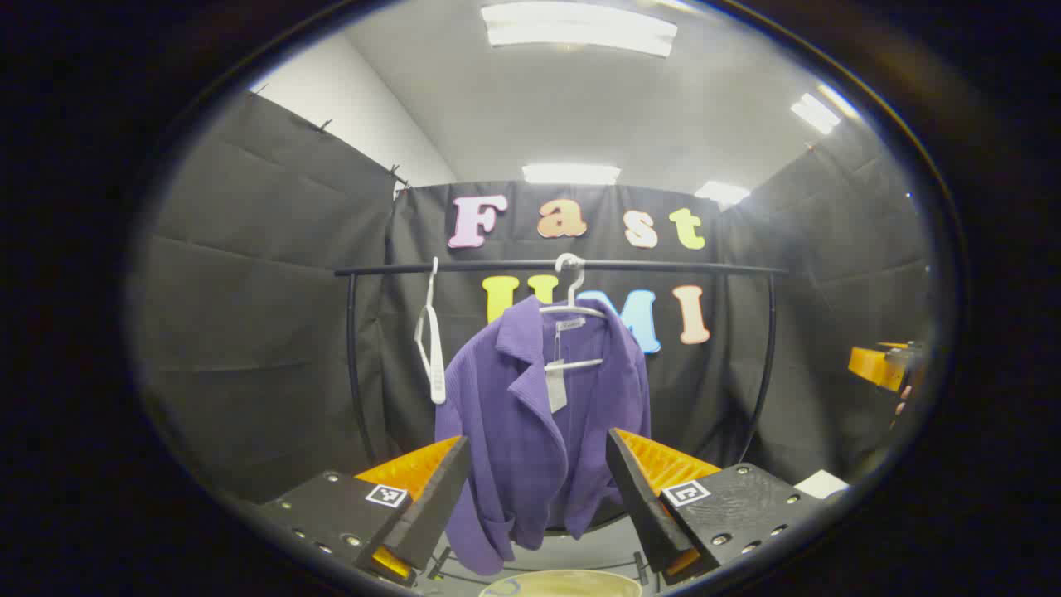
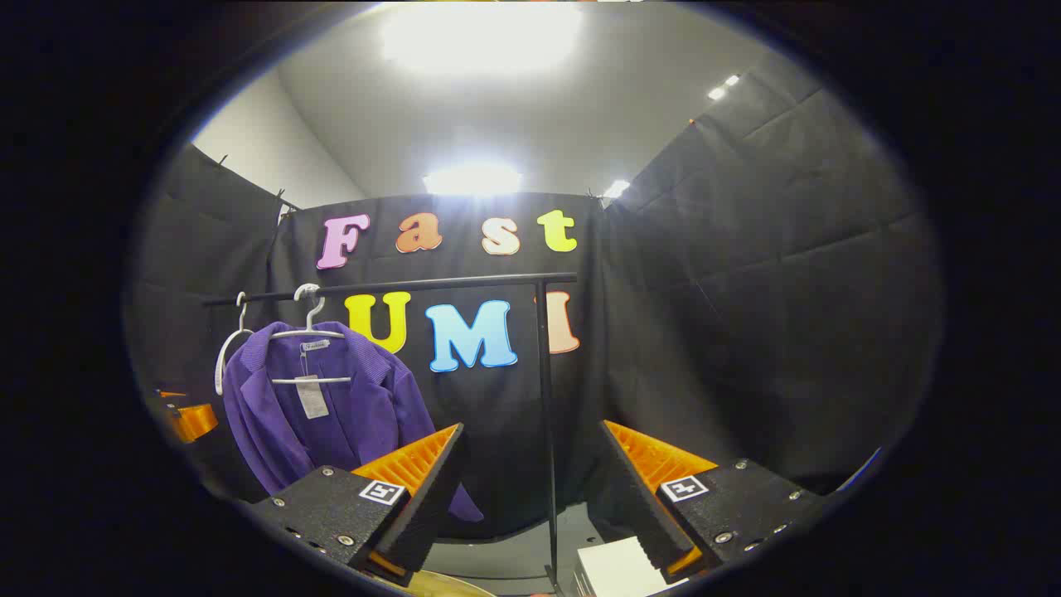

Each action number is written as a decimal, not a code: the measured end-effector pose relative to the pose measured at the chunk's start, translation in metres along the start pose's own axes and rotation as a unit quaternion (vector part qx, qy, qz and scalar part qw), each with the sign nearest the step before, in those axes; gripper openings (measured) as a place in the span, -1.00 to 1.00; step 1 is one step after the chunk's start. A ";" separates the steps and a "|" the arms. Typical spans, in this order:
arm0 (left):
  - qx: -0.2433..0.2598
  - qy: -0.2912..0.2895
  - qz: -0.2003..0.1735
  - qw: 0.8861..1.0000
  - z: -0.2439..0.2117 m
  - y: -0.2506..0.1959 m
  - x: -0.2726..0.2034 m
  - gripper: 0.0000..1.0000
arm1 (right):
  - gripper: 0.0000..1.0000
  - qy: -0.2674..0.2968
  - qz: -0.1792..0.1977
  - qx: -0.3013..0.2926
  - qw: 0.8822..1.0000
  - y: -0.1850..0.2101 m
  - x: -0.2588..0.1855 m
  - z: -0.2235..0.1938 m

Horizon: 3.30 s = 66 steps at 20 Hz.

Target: Grasp the clothes on the hanger with both hands and then place them into the laundry hamper below.

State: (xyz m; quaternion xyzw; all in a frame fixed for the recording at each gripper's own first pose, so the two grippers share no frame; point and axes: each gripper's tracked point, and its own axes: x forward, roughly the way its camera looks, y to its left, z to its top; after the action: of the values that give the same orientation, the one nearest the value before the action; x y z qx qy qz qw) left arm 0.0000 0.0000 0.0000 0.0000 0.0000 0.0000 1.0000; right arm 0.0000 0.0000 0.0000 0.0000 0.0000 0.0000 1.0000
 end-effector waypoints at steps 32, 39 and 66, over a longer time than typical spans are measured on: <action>-0.119 0.037 0.023 0.992 0.053 -0.002 0.103 0.99 | 0.92 0.064 0.212 0.003 0.975 0.224 0.144 -0.001; -0.099 0.057 0.107 0.988 0.047 0.005 0.182 0.97 | 0.90 0.106 0.253 0.030 0.961 0.271 0.215 -0.047; -0.076 0.064 0.215 0.972 0.018 0.010 0.215 -0.89 | -0.96 0.122 0.366 0.046 0.921 0.313 0.288 -0.089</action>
State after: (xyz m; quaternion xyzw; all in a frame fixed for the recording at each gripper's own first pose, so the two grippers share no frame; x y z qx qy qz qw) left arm 0.2151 0.0095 0.0178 -0.0760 0.0639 0.2152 0.9715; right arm 0.2883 0.3130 -0.0891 0.0460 0.1219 0.3662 0.9214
